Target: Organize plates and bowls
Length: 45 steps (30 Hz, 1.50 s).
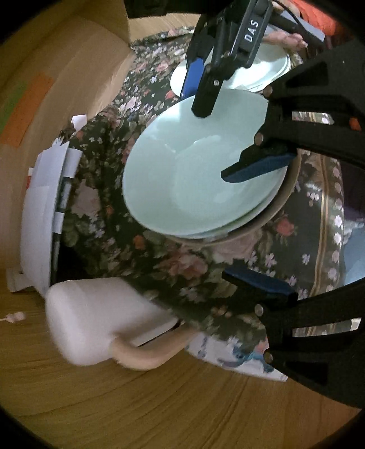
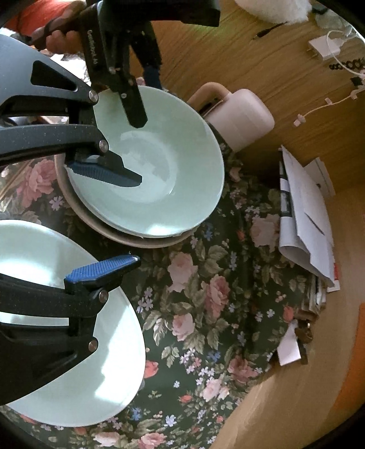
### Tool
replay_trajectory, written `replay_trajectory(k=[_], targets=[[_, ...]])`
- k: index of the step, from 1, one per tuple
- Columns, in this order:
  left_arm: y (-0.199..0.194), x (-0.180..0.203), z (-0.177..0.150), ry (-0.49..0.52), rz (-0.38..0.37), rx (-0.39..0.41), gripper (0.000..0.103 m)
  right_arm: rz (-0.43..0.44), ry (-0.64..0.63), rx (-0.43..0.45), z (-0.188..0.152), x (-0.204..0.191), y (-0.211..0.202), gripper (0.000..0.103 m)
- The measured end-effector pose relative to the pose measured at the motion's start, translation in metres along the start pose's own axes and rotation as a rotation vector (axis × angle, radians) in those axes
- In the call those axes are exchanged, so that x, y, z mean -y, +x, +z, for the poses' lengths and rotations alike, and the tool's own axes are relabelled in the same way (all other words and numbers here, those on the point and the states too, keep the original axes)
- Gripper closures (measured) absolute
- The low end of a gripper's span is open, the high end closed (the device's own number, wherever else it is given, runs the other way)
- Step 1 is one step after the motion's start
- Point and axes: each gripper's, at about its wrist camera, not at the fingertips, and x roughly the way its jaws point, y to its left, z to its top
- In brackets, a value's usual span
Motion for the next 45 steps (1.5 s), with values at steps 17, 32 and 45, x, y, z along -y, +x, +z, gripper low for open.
replay_trajectory(k=[17, 32, 45], targets=[[0.022, -0.001, -0.006, -0.055, -0.086, -0.021, 0.065, 0.026, -0.016, -0.077, -0.004, -0.006, 0.034, 0.065], [0.014, 0.007, -0.003, -0.054, -0.046, 0.007, 0.065, 0.028, 0.048, -0.042, 0.000, -0.001, 0.024, 0.066], [-0.008, 0.032, 0.011, -0.027, -0.085, 0.064, 0.065, -0.006, 0.066, 0.069, 0.002, 0.007, -0.018, 0.066]])
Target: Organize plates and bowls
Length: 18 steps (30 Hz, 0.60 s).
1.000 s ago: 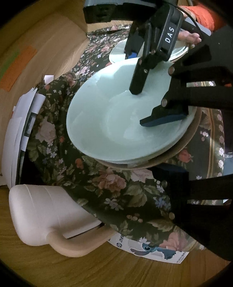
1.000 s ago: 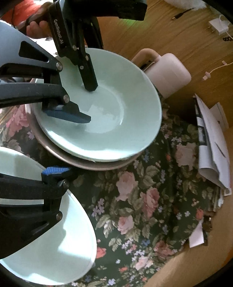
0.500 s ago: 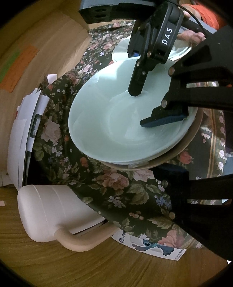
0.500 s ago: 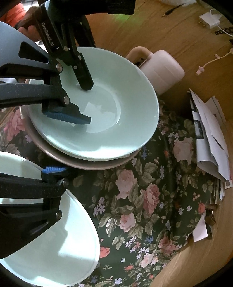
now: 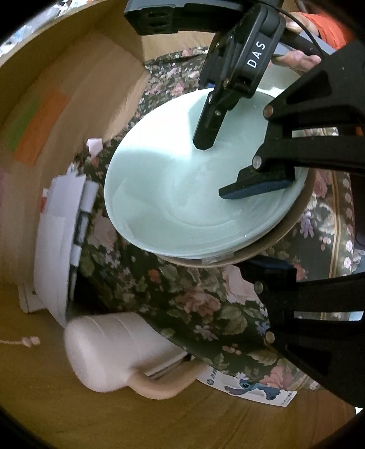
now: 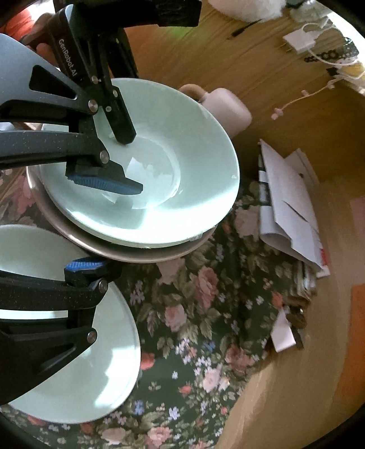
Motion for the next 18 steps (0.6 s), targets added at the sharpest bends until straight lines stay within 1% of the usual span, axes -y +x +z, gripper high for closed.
replay_trajectory(k=[10, 18], targets=[[-0.006, 0.040, 0.008, 0.053, -0.045, 0.022, 0.065, -0.047, 0.031, 0.068, -0.002, 0.019, -0.039, 0.067], [-0.010, 0.076, 0.006, 0.098, -0.090, 0.018, 0.065, -0.089, 0.062, 0.105, -0.016, 0.040, -0.069, 0.067]])
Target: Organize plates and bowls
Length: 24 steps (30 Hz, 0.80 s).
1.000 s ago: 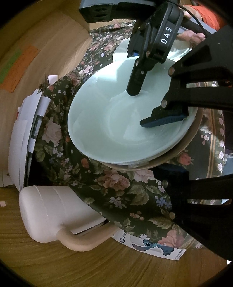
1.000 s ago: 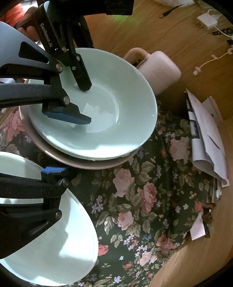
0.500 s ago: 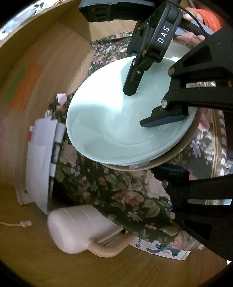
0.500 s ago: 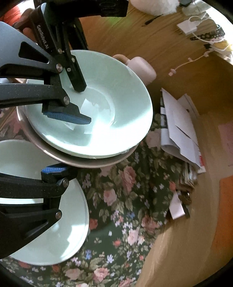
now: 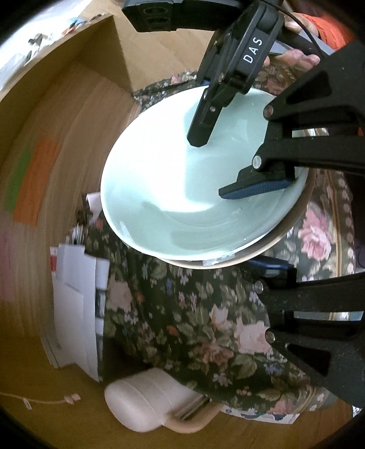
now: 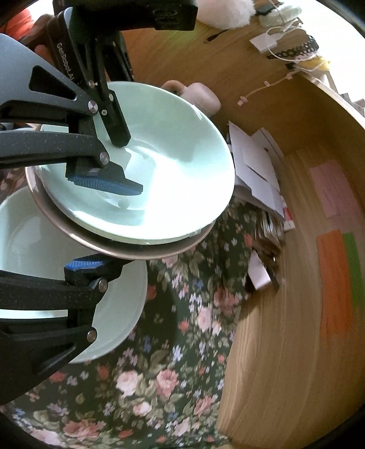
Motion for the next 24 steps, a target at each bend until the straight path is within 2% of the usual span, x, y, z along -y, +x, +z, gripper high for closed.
replay_trajectory(k=[12, 24], targets=[[0.009, 0.047, -0.004, 0.056, -0.043, -0.022, 0.065, -0.043, 0.057, 0.027, -0.017, 0.036, -0.031, 0.067], [0.035, 0.066, -0.015, 0.070, -0.052, -0.100, 0.065, -0.060, 0.117, -0.026, -0.037, 0.066, -0.024, 0.067]])
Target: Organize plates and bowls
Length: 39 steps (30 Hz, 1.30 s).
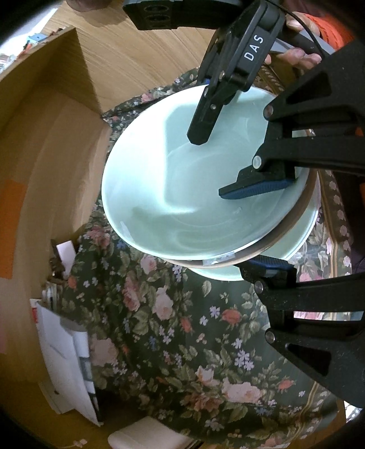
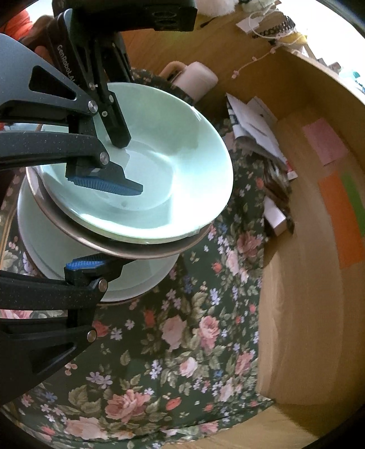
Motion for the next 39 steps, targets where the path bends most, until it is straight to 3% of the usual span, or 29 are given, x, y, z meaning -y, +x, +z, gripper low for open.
replay_trajectory(k=[16, 20, 24, 27, 32, 39], targets=[[0.021, -0.001, 0.008, -0.027, -0.013, -0.047, 0.065, 0.014, 0.051, -0.055, -0.004, 0.019, 0.019, 0.067], [0.021, -0.001, 0.011, -0.034, -0.017, -0.054, 0.065, 0.039, 0.065, -0.046, -0.006, 0.022, 0.018, 0.065], [0.017, -0.002, 0.011, -0.034, -0.014, -0.045, 0.065, -0.011, 0.046, 0.002, -0.006, 0.022, 0.005, 0.062], [-0.001, 0.003, 0.011, -0.003, 0.023, 0.012, 0.065, -0.033, 0.030, 0.039, -0.005, 0.021, -0.010, 0.062], [-0.039, 0.008, 0.016, 0.004, 0.019, 0.122, 0.060, -0.071, -0.032, 0.143, -0.002, 0.007, -0.045, 0.062], [-0.111, 0.029, 0.012, 0.087, 0.038, 0.367, 0.046, -0.047, -0.106, 0.312, -0.001, -0.025, -0.102, 0.060]])
